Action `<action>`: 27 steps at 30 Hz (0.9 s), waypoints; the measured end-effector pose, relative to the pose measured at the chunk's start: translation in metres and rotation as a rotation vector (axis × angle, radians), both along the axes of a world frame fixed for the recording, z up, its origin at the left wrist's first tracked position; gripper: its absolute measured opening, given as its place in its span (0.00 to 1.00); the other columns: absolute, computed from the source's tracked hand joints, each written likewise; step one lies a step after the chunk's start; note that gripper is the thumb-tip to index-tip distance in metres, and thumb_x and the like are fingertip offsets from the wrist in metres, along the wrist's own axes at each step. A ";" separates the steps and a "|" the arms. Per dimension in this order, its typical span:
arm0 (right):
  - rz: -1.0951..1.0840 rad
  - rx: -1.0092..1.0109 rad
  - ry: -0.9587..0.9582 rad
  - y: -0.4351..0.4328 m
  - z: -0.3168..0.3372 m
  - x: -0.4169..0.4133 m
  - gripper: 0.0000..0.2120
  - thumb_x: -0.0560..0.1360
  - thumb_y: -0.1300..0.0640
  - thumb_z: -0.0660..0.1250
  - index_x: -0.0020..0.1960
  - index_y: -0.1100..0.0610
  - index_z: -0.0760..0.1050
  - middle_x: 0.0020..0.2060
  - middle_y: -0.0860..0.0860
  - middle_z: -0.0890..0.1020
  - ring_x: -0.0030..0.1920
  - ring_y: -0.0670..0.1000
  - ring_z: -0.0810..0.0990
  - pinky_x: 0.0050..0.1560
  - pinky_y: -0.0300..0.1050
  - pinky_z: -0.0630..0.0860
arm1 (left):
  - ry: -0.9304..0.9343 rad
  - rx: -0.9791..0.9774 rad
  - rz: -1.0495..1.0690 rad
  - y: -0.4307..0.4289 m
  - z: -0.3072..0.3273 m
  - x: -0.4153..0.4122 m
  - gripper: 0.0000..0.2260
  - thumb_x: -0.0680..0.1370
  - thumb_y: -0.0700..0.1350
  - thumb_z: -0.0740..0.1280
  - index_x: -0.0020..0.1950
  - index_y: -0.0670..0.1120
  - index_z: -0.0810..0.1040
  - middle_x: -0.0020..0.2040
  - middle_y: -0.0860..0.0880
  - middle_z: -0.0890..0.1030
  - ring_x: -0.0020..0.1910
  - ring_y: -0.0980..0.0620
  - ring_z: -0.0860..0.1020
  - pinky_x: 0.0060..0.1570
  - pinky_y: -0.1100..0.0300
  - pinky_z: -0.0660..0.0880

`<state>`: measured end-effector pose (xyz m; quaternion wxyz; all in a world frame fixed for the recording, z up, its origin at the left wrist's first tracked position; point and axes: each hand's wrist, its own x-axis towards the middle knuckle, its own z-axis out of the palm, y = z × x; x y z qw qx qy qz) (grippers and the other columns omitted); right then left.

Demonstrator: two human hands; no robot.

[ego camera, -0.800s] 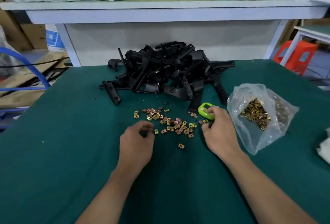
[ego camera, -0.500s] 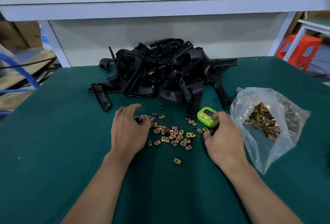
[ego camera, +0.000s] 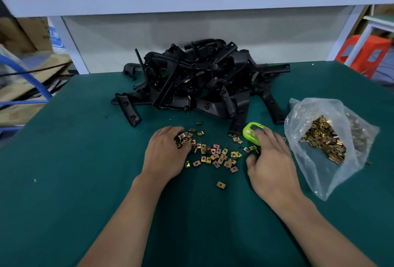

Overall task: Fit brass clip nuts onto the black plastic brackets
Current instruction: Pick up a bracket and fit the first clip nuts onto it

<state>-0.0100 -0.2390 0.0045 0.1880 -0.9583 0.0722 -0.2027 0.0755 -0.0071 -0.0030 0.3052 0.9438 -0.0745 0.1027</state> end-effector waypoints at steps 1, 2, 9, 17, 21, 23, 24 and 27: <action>0.032 0.016 -0.033 0.005 0.001 0.005 0.28 0.75 0.64 0.68 0.74 0.60 0.70 0.71 0.56 0.73 0.73 0.56 0.66 0.75 0.52 0.63 | -0.013 -0.008 0.000 0.000 0.001 0.001 0.18 0.79 0.52 0.70 0.68 0.52 0.79 0.66 0.54 0.78 0.68 0.53 0.72 0.68 0.59 0.66; 0.070 0.030 -0.052 0.011 0.002 0.012 0.28 0.75 0.65 0.68 0.75 0.60 0.68 0.72 0.56 0.72 0.74 0.56 0.65 0.76 0.52 0.63 | -0.022 -0.015 0.001 0.001 0.001 0.002 0.16 0.79 0.51 0.71 0.66 0.52 0.80 0.64 0.54 0.80 0.66 0.53 0.73 0.65 0.61 0.66; 0.215 -0.042 -0.060 0.057 0.013 0.092 0.24 0.77 0.63 0.65 0.73 0.62 0.70 0.68 0.55 0.75 0.72 0.58 0.67 0.76 0.53 0.63 | -0.040 -0.110 -0.015 0.012 0.002 0.010 0.05 0.76 0.49 0.76 0.52 0.55 0.87 0.50 0.60 0.82 0.53 0.56 0.75 0.51 0.61 0.70; 0.202 -0.171 0.085 0.056 0.013 0.161 0.33 0.71 0.64 0.73 0.74 0.58 0.67 0.64 0.54 0.74 0.69 0.57 0.68 0.80 0.52 0.50 | -0.033 -0.133 0.004 0.015 0.006 0.014 0.03 0.75 0.48 0.75 0.47 0.56 0.88 0.48 0.60 0.84 0.50 0.58 0.79 0.52 0.60 0.77; 0.217 0.169 -0.076 0.044 0.029 0.147 0.29 0.73 0.72 0.64 0.72 0.56 0.71 0.58 0.51 0.74 0.67 0.55 0.69 0.79 0.54 0.57 | 0.014 -0.108 -0.030 0.016 0.006 0.014 0.07 0.74 0.50 0.76 0.51 0.56 0.87 0.51 0.61 0.82 0.56 0.58 0.76 0.54 0.64 0.70; 0.209 0.351 -0.216 0.044 0.040 0.126 0.27 0.74 0.69 0.63 0.69 0.50 0.72 0.57 0.45 0.75 0.62 0.50 0.73 0.69 0.49 0.70 | 0.014 -0.074 -0.027 0.015 0.006 0.013 0.06 0.76 0.52 0.75 0.52 0.56 0.88 0.52 0.60 0.83 0.57 0.57 0.75 0.53 0.64 0.68; 0.199 0.497 -0.254 0.048 0.047 0.115 0.25 0.74 0.69 0.63 0.66 0.49 0.73 0.56 0.44 0.78 0.59 0.48 0.77 0.62 0.44 0.74 | 0.007 -0.052 -0.015 0.014 0.007 0.013 0.07 0.76 0.53 0.75 0.53 0.56 0.87 0.54 0.59 0.83 0.58 0.57 0.75 0.53 0.65 0.66; 0.183 1.243 -0.222 0.062 0.061 0.093 0.19 0.74 0.74 0.61 0.58 0.55 0.76 0.45 0.50 0.84 0.53 0.51 0.84 0.56 0.40 0.76 | -0.073 -0.110 0.034 0.009 0.010 0.008 0.13 0.75 0.54 0.75 0.59 0.56 0.85 0.55 0.64 0.80 0.61 0.60 0.73 0.56 0.72 0.63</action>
